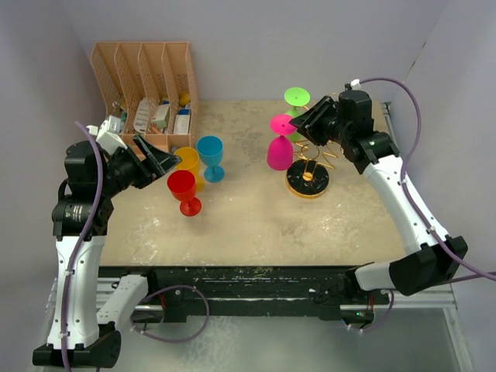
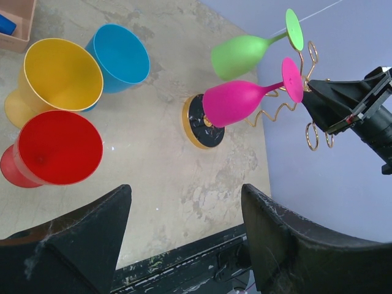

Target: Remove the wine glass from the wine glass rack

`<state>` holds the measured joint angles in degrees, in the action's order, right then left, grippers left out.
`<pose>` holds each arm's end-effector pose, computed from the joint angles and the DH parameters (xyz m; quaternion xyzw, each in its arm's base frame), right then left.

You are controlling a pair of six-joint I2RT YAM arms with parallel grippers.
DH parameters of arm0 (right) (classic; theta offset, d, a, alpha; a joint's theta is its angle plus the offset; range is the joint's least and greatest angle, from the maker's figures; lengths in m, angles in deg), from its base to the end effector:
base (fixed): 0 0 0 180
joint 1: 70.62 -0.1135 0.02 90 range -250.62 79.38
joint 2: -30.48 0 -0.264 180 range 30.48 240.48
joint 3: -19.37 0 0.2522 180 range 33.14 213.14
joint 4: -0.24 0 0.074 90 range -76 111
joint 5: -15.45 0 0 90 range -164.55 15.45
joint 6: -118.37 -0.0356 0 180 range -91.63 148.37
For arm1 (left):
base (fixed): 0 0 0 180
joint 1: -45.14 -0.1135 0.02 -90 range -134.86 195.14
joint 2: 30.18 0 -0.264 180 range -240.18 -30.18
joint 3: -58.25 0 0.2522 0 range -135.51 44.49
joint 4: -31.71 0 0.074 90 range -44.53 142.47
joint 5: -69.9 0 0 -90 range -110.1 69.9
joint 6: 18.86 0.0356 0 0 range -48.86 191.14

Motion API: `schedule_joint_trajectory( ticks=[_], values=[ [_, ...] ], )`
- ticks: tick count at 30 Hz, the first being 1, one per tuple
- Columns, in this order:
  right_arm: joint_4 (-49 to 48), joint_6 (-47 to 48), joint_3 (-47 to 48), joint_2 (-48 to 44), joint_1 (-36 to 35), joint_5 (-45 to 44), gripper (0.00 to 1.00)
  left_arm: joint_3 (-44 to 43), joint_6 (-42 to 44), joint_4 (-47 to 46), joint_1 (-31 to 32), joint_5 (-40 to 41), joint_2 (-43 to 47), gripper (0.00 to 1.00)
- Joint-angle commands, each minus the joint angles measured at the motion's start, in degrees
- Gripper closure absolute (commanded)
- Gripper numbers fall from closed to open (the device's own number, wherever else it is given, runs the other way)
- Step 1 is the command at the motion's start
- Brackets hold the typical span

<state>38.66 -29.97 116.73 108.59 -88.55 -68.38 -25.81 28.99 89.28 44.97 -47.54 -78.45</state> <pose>0.2909 0.0982 0.4191 0.2518 0.7745 0.3918 0.4281 0.1470 -0.0160 0.4188 -0.1663 0.7981 -0.3785 0.4383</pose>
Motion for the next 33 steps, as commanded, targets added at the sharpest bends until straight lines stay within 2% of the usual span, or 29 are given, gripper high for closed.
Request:
schedule_joint_trajectory(
  ticks=[1, 5, 9, 17, 22, 33],
  values=[
    [-4.55, 0.23, 0.34, 0.27, 0.27, 1.01, 0.59, -1.08, 1.74, -2.48, 0.43, -0.78, 0.62, 0.25],
    [-5.87, 0.00, -0.36, 0.71, 0.27, 1.40, 0.62, -0.81, 1.73, -2.18, 0.45, -0.48, 0.94, 0.25],
    [-7.37, -0.08, -1.17, 0.77, 0.27, 2.18, 0.76, -0.31, 1.81, -2.06, 0.43, -0.33, 1.18, 0.25],
    [-9.22, -0.27, -2.82, 0.14, 0.35, 2.40, 0.97, 0.95, 1.66, -1.98, 0.43, -0.16, 1.94, 0.25],
    [-10.23, -0.41, -3.20, -0.85, 0.34, 1.82, 0.97, 1.13, 1.64, -1.81, 0.45, -0.12, 2.06, 0.25],
    [-12.93, -1.02, -3.81, -0.18, 0.34, 4.18, 0.87, 1.62, 1.37, -1.80, 0.47, -0.16, 2.54, 0.25]
  ],
)
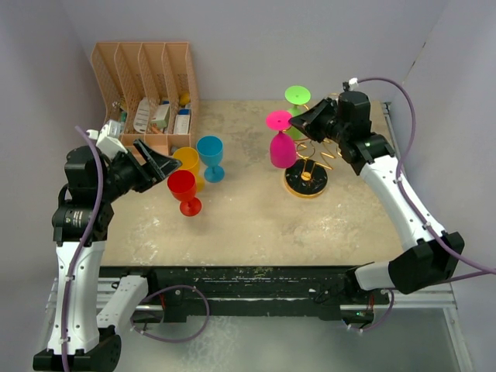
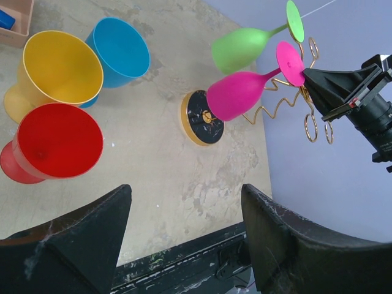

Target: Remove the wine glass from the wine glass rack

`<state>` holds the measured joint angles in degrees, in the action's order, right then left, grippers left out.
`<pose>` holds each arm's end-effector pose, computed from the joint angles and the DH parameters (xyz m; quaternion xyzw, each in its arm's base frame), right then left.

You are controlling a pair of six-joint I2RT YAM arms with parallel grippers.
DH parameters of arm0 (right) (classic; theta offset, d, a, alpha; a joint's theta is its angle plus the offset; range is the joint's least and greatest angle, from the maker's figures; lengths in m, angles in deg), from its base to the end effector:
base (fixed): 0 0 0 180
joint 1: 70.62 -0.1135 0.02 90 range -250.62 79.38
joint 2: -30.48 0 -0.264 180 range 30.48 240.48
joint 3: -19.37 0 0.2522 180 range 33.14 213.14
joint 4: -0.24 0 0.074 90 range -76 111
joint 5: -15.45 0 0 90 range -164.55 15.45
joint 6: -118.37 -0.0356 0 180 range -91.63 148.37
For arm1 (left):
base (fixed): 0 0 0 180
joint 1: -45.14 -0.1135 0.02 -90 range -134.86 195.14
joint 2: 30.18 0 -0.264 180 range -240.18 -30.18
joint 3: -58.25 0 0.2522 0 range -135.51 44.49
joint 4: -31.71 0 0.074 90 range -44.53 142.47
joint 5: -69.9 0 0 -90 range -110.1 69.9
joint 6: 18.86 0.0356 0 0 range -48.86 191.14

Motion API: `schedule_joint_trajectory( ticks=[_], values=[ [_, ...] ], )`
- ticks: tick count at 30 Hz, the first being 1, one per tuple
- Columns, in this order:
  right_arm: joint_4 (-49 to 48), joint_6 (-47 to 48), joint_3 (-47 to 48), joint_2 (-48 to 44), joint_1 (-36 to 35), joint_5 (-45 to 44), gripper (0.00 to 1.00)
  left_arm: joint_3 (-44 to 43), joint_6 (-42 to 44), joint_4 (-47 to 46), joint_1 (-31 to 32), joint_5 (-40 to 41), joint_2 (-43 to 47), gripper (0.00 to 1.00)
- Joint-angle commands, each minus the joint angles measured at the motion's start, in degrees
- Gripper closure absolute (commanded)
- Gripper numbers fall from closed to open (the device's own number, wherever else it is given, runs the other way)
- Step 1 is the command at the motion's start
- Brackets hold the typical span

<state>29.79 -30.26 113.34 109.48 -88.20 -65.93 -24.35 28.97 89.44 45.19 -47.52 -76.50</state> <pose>0.3024 0.1014 0.4103 0.2335 0.7549 0.4232 0.4433 0.1393 -0.0165 0.4150 -0.1639 0.7971 -0.3798 0.4399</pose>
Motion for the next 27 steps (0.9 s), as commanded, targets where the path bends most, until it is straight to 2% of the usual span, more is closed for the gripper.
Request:
schedule_joint_trajectory(
  ticks=[1, 8, 27],
  values=[
    [-4.17, -0.78, -0.43, -0.86, 0.00, 1.86, 0.85, 0.23, 1.34, -1.95, 0.21, -0.18, 0.58, 0.25],
    [-6.05, -1.13, -0.84, -0.08, -0.01, 2.98, 0.79, 0.29, 1.30, -1.96, 0.21, -0.18, 0.68, 0.25],
    [-11.68, -1.41, -1.38, 1.69, -0.02, 5.03, 0.79, 1.07, 1.13, -1.87, 0.21, -0.08, 0.87, 0.25]
  ],
)
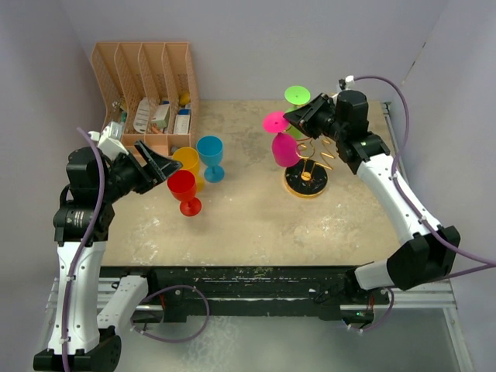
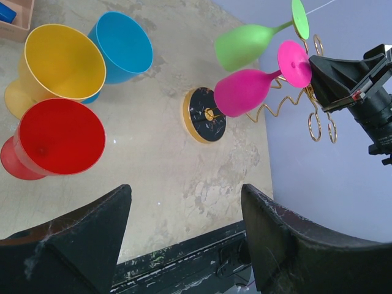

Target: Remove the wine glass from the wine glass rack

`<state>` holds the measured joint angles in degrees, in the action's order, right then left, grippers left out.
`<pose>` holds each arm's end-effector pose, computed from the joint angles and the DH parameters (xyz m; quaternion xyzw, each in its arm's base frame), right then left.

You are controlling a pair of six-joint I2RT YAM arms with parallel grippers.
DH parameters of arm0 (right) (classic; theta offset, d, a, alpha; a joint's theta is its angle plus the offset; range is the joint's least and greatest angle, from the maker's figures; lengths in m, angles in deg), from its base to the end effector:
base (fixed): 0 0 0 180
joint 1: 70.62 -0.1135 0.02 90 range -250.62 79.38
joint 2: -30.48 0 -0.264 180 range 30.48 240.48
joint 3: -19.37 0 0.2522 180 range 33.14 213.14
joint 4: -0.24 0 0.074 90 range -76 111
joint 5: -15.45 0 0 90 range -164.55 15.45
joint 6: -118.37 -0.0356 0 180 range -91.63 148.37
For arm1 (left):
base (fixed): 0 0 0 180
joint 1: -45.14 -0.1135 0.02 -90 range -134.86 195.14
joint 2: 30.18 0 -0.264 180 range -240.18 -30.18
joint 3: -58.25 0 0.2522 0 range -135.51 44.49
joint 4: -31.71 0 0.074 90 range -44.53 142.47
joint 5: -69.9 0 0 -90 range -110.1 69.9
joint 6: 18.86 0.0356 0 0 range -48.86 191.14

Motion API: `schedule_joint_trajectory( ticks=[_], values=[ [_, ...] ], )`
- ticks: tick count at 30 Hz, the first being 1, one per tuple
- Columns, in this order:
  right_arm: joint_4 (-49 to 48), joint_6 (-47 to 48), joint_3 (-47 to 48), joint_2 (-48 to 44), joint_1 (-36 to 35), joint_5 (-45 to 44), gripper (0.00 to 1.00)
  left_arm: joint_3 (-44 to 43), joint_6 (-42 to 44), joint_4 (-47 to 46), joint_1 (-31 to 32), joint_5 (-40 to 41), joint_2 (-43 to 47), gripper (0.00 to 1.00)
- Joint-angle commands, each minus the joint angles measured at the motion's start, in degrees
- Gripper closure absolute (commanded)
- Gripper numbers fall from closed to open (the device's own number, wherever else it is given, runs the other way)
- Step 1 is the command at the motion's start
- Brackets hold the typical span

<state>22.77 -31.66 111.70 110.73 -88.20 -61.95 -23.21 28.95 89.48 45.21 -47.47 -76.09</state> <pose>0.3111 0.1067 0.4067 0.2111 0.7375 0.4642 0.4427 0.1393 -0.0165 0.4098 -0.1667 0.8001 -0.3785 0.4345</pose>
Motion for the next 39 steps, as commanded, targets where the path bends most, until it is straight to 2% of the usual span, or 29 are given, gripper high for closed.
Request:
schedule_joint_trajectory(
  ticks=[1, 7, 9, 10, 15, 26, 39],
  values=[
    [-4.87, 0.22, 0.34, 0.65, -0.03, 1.26, 0.79, -0.13, 1.23, -1.91, 0.21, -0.13, 0.47, 0.25],
    [-4.32, 0.79, 0.50, 1.22, -0.08, 2.13, 0.83, -0.13, 1.42, -1.80, 0.19, 0.04, 0.44, 0.25],
    [-4.09, 0.88, 0.08, 0.63, -0.04, 1.87, 0.91, 0.01, 1.29, -1.93, 0.19, 0.00, 0.34, 0.25],
    [-3.93, 0.84, -0.17, 0.21, -0.08, 1.86, 1.00, 0.02, 1.18, -2.07, 0.19, -0.03, 0.25, 0.25],
    [-3.27, -0.84, -0.50, -1.81, -0.07, 1.90, 1.00, 0.11, 0.89, -2.44, 0.23, -0.30, 0.00, 0.25],
    [-5.83, -6.60, -6.27, -8.11, 0.01, -7.66, 1.00, -0.58, 0.91, -1.84, 0.19, -0.40, 0.23, 0.25],
    [-17.30, -18.34, -16.54, -12.94, -0.03, -15.26, 1.00, -1.03, 0.88, -1.60, 0.19, -0.22, 0.08, 0.25]
  ],
)
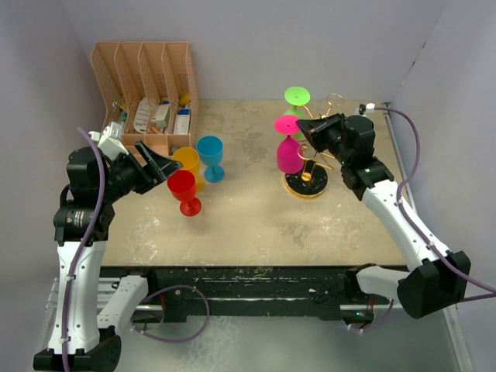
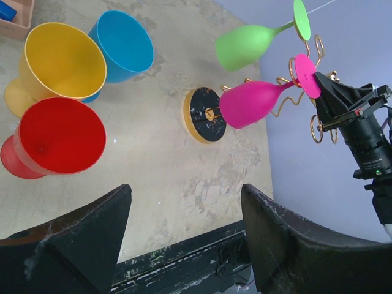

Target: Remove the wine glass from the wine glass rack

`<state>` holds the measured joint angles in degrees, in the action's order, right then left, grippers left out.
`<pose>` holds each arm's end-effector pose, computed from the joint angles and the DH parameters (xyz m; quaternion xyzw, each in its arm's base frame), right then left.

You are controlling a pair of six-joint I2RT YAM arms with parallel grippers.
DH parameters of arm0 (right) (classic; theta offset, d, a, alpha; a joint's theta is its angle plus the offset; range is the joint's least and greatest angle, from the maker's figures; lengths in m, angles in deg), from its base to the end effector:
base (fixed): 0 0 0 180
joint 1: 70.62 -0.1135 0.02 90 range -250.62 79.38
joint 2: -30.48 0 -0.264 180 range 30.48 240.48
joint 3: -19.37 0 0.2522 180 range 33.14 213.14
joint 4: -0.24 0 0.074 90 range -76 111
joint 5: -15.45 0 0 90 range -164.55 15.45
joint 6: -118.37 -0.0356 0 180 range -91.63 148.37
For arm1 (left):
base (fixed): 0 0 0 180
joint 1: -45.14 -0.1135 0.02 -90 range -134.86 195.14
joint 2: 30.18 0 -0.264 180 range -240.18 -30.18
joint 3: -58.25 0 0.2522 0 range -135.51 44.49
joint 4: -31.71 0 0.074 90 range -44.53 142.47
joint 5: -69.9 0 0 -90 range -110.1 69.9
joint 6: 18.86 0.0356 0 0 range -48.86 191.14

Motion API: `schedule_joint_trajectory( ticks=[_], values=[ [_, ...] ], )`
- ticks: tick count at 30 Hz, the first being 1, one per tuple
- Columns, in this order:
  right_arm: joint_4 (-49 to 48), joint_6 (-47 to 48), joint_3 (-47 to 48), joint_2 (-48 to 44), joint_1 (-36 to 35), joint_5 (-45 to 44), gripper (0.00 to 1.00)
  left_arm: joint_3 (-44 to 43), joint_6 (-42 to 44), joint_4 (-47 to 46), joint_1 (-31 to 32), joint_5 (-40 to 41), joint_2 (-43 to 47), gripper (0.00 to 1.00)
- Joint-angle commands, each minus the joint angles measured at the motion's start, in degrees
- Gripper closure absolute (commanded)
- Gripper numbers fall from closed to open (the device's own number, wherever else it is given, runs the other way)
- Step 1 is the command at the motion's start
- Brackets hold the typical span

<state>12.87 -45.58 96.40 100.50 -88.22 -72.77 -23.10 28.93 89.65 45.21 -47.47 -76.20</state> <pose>0.2753 0.0885 0.3817 0.3406 0.6580 0.4892 0.4601 0.1399 -0.0165 0.4087 -0.1681 0.8015 -0.3780 0.4318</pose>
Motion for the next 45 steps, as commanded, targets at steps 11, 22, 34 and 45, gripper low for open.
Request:
schedule_joint_trajectory(
  ticks=[11, 22, 34, 45],
  values=[
    [-11.37, -6.48, -2.02, -3.53, -0.02, -10.26, 1.00, -1.14, 0.91, -1.92, 0.19, -0.37, 0.18, 0.25],
    [-15.31, -5.52, -0.94, 0.10, -0.06, -7.43, 1.00, -0.80, 0.86, -1.61, 0.19, -0.41, 0.67, 0.25],
    [-13.84, -5.33, 0.61, 0.85, -0.15, -8.97, 1.00, -0.19, 0.49, -1.88, 0.19, -0.57, 0.95, 0.25],
    [-18.61, -10.12, -3.37, -0.32, -0.19, -10.96, 1.00, 0.63, -0.06, -2.57, 0.19, -1.11, 1.06, 0.25]
  ],
)
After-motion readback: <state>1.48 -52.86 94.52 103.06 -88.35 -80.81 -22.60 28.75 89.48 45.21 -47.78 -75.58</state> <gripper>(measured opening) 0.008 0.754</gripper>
